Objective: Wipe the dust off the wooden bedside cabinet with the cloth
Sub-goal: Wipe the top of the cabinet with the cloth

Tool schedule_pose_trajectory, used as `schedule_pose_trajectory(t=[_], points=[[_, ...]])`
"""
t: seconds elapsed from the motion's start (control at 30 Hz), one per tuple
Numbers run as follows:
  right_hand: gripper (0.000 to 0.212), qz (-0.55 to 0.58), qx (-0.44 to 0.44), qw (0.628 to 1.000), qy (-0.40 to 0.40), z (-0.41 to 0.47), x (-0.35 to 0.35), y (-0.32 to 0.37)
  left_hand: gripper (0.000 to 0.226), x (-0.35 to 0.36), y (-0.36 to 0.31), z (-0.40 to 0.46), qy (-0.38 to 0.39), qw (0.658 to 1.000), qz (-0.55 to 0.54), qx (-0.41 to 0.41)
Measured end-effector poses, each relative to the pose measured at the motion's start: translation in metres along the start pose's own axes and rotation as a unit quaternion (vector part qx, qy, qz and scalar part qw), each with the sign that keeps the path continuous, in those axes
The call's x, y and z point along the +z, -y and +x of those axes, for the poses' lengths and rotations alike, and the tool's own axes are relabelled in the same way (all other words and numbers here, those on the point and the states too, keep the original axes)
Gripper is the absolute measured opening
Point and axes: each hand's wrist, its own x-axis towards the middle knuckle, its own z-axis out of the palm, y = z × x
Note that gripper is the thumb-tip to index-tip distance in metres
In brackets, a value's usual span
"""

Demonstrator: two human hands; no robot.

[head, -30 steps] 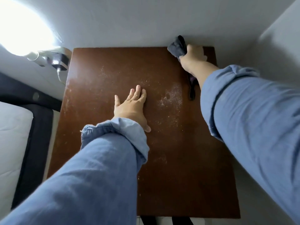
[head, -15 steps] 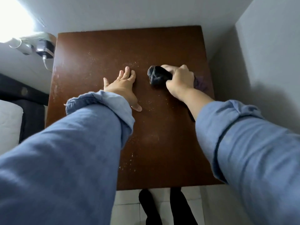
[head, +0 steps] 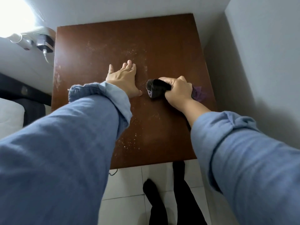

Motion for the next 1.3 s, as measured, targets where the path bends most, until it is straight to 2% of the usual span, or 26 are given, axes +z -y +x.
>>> schedule_pose_trajectory(t=[0.1,0.2,0.37,0.57,0.8,1.0,1.17,1.23,1.3], points=[[0.057,-0.013,0.035,0.999,-0.003,-0.002,-0.002,0.006,0.075,0.020,-0.008,-0.032,0.004,1.000,-0.024,0.003],[0.056,-0.023,0.040,0.999,-0.006,-0.003,-0.002,0.008,0.064,0.036,-0.016,-0.064,0.000,0.999,-0.035,0.002],[0.053,-0.034,0.042,0.998,-0.019,-0.010,-0.005,0.015,0.066,0.058,-0.023,-0.107,0.018,0.999,-0.051,-0.002],[0.052,-0.045,0.032,0.998,-0.027,-0.021,-0.003,0.016,0.065,0.068,-0.018,-0.112,0.046,0.995,-0.084,-0.019],[0.050,-0.036,-0.023,0.999,0.009,-0.091,0.023,-0.013,0.063,0.084,-0.025,-0.115,-0.011,0.992,-0.112,-0.051],[0.045,-0.006,-0.092,0.995,0.024,-0.150,0.038,-0.040,0.060,0.084,-0.032,-0.116,-0.016,0.990,-0.122,-0.073],[0.047,-0.033,-0.080,0.990,0.112,-0.168,0.032,-0.047,0.061,0.081,-0.036,-0.119,-0.001,0.990,-0.117,-0.085],[0.037,-0.011,-0.057,0.980,0.190,-0.166,0.021,-0.043,0.061,0.078,-0.035,-0.119,0.007,0.991,-0.110,-0.080],[0.021,0.060,-0.031,0.958,0.277,-0.160,0.002,-0.028,0.061,0.076,-0.034,-0.119,0.019,0.992,-0.106,-0.073]])
